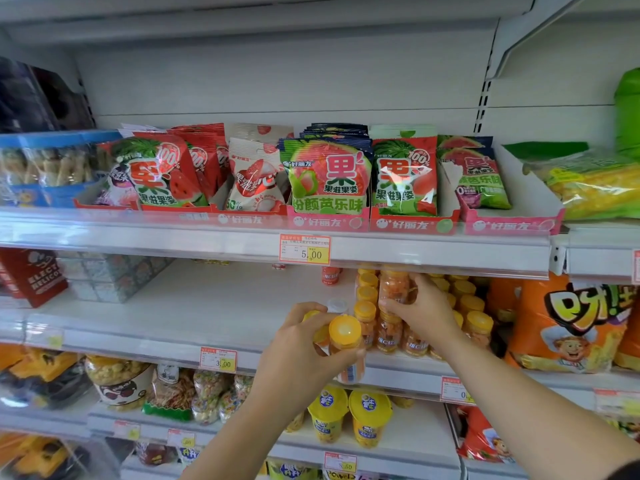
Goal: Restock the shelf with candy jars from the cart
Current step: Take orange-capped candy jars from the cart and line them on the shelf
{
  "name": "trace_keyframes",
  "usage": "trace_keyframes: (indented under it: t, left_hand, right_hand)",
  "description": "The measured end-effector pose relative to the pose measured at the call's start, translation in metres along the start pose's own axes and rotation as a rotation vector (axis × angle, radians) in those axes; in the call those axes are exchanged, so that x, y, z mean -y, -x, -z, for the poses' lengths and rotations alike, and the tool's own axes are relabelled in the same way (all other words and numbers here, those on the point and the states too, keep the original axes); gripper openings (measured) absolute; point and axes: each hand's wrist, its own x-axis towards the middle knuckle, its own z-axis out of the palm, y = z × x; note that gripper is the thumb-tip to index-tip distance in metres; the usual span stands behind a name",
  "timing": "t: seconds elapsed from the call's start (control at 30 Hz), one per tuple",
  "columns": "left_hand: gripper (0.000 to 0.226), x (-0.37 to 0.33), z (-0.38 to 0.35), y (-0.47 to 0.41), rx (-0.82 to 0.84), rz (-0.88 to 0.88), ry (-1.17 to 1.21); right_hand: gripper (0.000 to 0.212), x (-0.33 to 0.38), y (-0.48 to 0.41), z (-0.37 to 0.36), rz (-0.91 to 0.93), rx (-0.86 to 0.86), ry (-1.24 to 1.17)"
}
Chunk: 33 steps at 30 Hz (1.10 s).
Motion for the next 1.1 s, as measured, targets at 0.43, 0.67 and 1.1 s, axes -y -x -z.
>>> trace_keyframes:
  t: [0.43, 0.67, 1.1]
  left_hand:
    - [0.038, -0.004, -0.015, -0.015, -0.07, 0.049, 0.161]
    - [0.036, -0.029, -0.038, -0.017, -0.006, 0.02, 0.2]
    - [0.034, -0.026, -0.031, -0.014, 0.01, 0.0, 0.319]
  right_hand:
    - [0.07, 0.048, 0.105, 0.03, 0.096, 0.318, -0.077]
    - [0.054, 0.051, 0.112, 0.006, 0.096, 0.072, -0.15]
    - [0.031, -0.004, 0.024, 0.079, -0.121, 0.136, -0.228]
